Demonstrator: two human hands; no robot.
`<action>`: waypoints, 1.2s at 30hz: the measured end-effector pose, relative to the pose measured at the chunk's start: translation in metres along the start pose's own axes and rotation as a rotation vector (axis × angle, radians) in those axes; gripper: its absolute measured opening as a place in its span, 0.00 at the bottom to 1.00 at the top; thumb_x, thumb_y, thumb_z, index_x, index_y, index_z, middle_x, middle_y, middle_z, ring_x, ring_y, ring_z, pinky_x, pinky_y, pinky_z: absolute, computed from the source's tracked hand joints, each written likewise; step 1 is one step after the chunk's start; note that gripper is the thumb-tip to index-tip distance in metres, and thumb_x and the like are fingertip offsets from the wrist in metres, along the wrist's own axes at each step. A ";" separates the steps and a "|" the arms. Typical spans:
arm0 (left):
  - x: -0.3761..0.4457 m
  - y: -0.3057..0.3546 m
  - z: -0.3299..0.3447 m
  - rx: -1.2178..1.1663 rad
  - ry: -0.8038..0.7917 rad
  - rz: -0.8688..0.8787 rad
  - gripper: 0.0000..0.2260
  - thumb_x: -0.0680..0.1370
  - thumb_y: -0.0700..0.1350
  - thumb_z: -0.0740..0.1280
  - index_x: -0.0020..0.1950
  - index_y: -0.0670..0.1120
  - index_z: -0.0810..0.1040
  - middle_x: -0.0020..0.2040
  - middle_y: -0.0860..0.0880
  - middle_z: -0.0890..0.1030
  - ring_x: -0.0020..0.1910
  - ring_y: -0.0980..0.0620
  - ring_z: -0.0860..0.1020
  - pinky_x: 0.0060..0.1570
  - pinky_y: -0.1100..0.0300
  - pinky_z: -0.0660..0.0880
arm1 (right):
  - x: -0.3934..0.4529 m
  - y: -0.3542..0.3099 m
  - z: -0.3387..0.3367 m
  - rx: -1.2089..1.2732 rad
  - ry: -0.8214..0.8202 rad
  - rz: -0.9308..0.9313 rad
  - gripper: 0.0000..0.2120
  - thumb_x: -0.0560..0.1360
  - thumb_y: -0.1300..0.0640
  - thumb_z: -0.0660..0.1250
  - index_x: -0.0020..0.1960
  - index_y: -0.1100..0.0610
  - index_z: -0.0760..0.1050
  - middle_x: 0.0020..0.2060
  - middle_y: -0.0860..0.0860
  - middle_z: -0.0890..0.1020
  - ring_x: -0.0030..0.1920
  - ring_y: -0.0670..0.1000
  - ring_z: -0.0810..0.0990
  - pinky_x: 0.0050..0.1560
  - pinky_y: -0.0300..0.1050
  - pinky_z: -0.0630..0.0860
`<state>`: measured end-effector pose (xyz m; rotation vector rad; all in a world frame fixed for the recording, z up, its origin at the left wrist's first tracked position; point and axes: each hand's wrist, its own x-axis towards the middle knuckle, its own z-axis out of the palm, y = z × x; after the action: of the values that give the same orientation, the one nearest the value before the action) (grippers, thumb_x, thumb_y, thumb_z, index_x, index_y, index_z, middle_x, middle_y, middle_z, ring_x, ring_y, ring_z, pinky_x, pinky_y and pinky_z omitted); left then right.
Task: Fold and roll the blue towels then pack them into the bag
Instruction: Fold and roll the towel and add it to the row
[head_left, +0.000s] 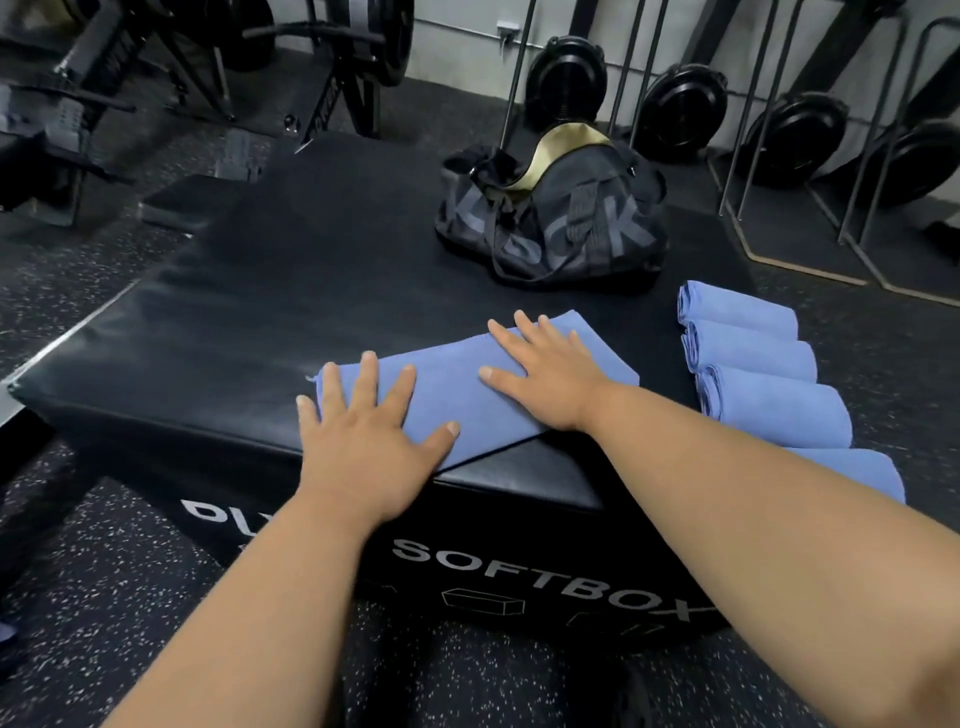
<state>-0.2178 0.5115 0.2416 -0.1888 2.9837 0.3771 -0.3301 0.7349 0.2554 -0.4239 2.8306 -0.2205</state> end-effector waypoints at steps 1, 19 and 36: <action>-0.001 -0.005 -0.003 -0.009 -0.010 -0.017 0.41 0.76 0.78 0.47 0.85 0.61 0.46 0.86 0.52 0.40 0.84 0.39 0.37 0.80 0.35 0.40 | 0.003 0.006 -0.002 -0.011 0.010 0.032 0.37 0.80 0.26 0.48 0.84 0.36 0.43 0.86 0.47 0.43 0.85 0.54 0.39 0.82 0.64 0.38; 0.001 -0.036 -0.022 -0.161 0.095 0.026 0.30 0.80 0.65 0.62 0.81 0.62 0.64 0.84 0.49 0.59 0.81 0.43 0.55 0.79 0.46 0.55 | 0.046 0.038 -0.050 0.214 0.376 0.251 0.23 0.76 0.66 0.60 0.59 0.40 0.74 0.59 0.51 0.79 0.58 0.59 0.77 0.58 0.54 0.75; -0.003 -0.056 -0.034 -0.234 0.033 0.094 0.23 0.80 0.55 0.63 0.76 0.57 0.72 0.84 0.48 0.61 0.82 0.45 0.56 0.78 0.50 0.59 | -0.043 -0.092 0.037 -0.100 0.093 -0.180 0.47 0.76 0.23 0.42 0.87 0.49 0.42 0.86 0.52 0.42 0.85 0.55 0.40 0.83 0.59 0.40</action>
<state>-0.2109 0.4493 0.2612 -0.0779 2.9811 0.7420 -0.2554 0.6565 0.2476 -0.7083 2.9039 -0.1375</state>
